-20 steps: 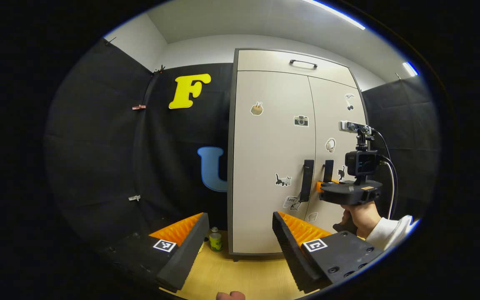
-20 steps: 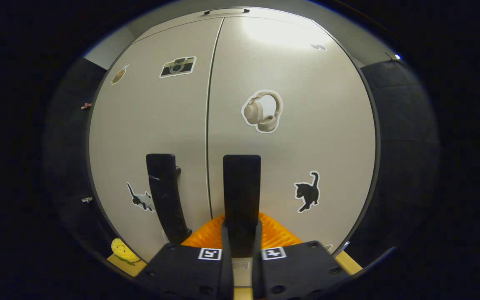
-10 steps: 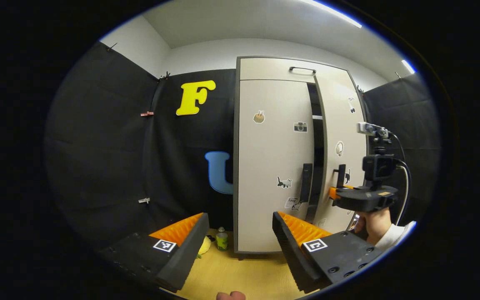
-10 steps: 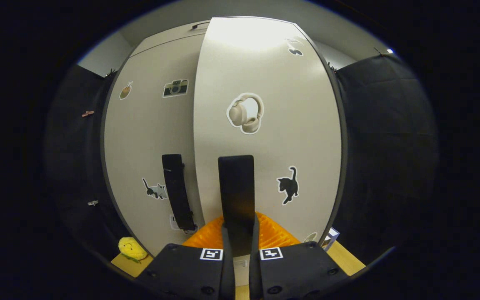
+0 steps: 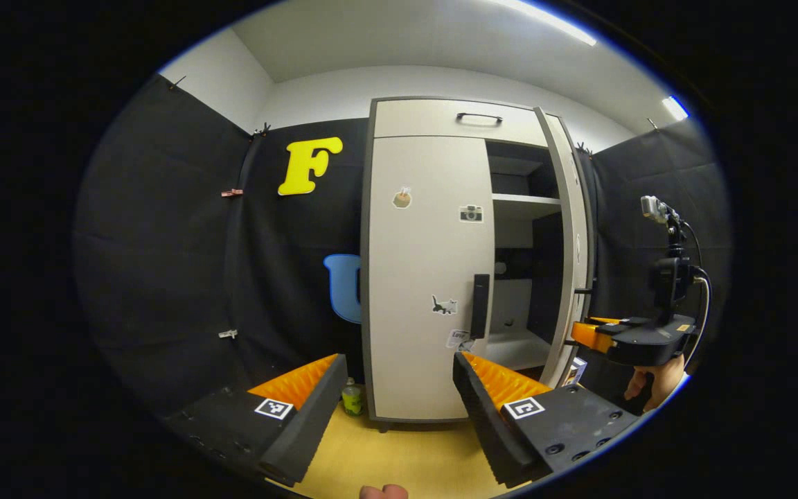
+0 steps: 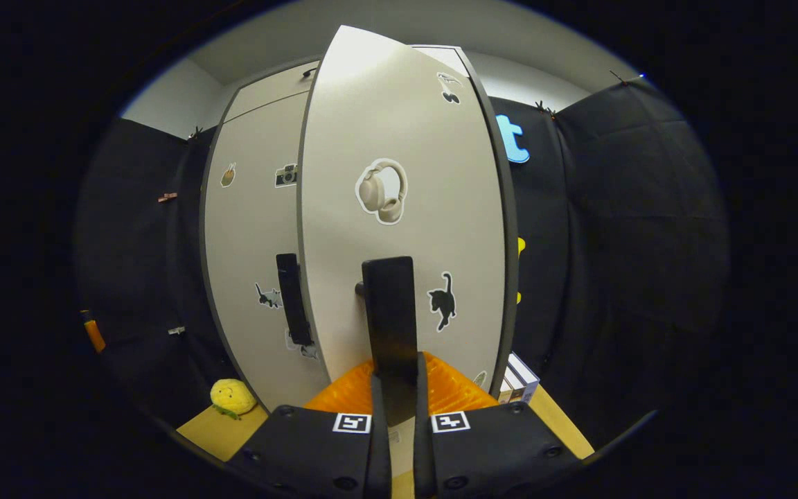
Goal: Open the right door of the double-door shoe cabinet with the right hand, and open the left door with the left hand.
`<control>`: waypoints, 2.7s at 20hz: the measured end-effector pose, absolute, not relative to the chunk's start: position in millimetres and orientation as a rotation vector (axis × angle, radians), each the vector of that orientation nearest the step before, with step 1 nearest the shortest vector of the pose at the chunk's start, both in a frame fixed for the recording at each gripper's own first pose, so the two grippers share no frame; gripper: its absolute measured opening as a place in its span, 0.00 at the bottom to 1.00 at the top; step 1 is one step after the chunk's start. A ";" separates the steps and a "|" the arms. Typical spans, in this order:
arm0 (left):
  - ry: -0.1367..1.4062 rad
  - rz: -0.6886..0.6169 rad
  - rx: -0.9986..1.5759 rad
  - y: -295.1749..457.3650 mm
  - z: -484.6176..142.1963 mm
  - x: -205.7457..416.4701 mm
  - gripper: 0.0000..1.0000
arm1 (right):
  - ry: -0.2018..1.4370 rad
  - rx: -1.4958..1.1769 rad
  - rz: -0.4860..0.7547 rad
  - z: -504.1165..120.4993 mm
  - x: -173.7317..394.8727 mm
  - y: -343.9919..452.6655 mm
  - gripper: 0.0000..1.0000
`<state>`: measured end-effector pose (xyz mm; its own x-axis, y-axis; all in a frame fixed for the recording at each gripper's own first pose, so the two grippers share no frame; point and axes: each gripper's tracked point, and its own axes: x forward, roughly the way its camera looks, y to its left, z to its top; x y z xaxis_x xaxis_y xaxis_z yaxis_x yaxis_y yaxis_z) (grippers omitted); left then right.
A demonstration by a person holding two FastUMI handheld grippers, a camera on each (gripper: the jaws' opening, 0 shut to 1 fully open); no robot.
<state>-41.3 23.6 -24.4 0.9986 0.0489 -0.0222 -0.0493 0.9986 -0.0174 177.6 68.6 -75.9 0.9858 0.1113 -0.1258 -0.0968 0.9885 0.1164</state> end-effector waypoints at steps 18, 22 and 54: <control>0.001 -0.057 -0.004 -130.5 -4.5 0.3 0.95 | 0.117 0.099 0.047 -72.7 175.8 25.3 0.17; -0.007 -0.054 -0.003 -144.9 -0.9 8.2 0.95 | 0.126 0.131 0.091 -77.0 177.1 32.1 0.06; 0.001 0.027 0.063 -93.9 -28.2 184.3 0.95 | 0.022 0.143 -0.066 -54.3 170.8 -8.7 0.98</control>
<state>184.3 -93.9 -28.2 0.9996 0.0275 -0.0004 -0.0274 0.9977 0.0625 170.8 -8.7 -54.3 0.9976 -0.0645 -0.0265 0.0676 0.9875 0.1421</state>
